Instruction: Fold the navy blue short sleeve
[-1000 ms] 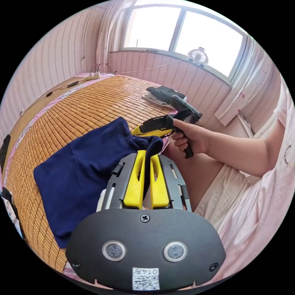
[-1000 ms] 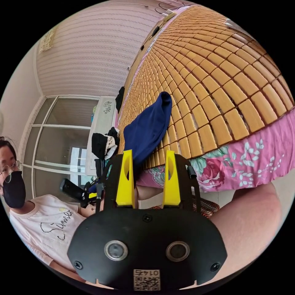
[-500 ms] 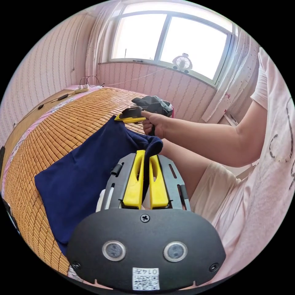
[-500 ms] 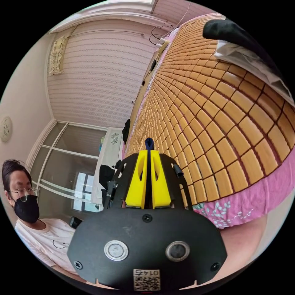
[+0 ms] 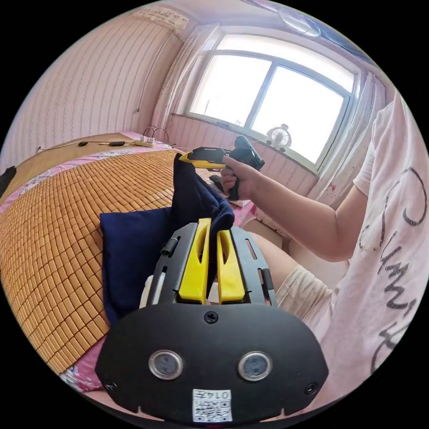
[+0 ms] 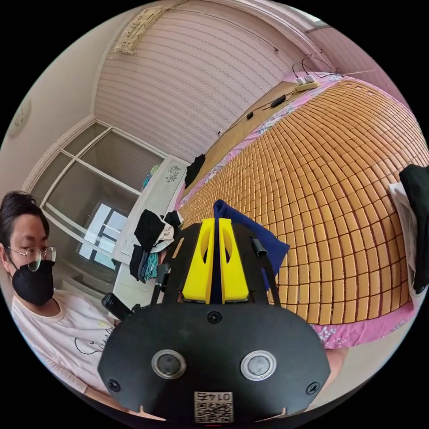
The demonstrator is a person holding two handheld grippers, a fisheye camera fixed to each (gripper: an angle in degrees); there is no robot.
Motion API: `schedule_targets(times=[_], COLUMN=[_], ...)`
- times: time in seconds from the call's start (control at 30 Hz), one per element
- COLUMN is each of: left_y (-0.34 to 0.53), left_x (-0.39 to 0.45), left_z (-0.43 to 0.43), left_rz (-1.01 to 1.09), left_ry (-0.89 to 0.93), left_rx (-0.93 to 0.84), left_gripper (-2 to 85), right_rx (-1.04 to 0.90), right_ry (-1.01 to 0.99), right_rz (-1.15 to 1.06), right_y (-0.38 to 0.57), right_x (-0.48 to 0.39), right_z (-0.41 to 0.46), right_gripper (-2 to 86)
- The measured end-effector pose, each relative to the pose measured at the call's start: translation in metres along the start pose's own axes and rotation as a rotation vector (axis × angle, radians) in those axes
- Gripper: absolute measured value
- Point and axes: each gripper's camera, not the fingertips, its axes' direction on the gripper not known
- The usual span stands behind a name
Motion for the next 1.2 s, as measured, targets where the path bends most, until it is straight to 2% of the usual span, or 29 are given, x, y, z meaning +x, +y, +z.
schedule_targets(times=[0.23,0.3,0.37,0.5,0.67,0.83,1.03,1.2], left_y=[0.042,0.050,0.051,0.051,0.048,0.037,0.012,0.001], left_x=[-0.094,-0.118,-0.128,-0.140,-0.146,-0.143,-0.138,-0.131], left_z=[0.002,0.009,0.009,-0.002,-0.011,-0.006,0.029,0.049], left_rz=[-0.345,-0.466,-0.492,-0.513,-0.526,-0.441,-0.308,-0.227], left_ry=[-0.229,-0.215,-0.212,-0.231,-0.242,-0.235,-0.218,-0.175], left_rx=[-0.148,-0.230,-0.262,-0.283,-0.276,-0.238,-0.284,-0.319], left_gripper=[1.4,3.4,4.9,5.7,7.6,11.4,14.5,15.5], right_rx=[-0.279,-0.308,-0.275,-0.319,-0.547,-0.713,-0.670,-0.480], right_ry=[0.161,0.195,0.248,0.388,0.481,0.523,0.512,0.220], right_rz=[-0.042,-0.078,-0.194,-0.362,-0.550,-0.615,-0.703,-0.769], right_y=[-0.022,-0.025,-0.029,-0.037,-0.039,-0.028,-0.008,0.004], right_x=[-0.043,-0.053,-0.075,-0.097,-0.112,-0.111,-0.124,-0.145], right_z=[0.150,0.159,0.151,0.150,0.187,0.218,0.189,0.109], right_gripper=[1.9,2.1,2.7,5.1,12.6,13.5,2.9,1.1])
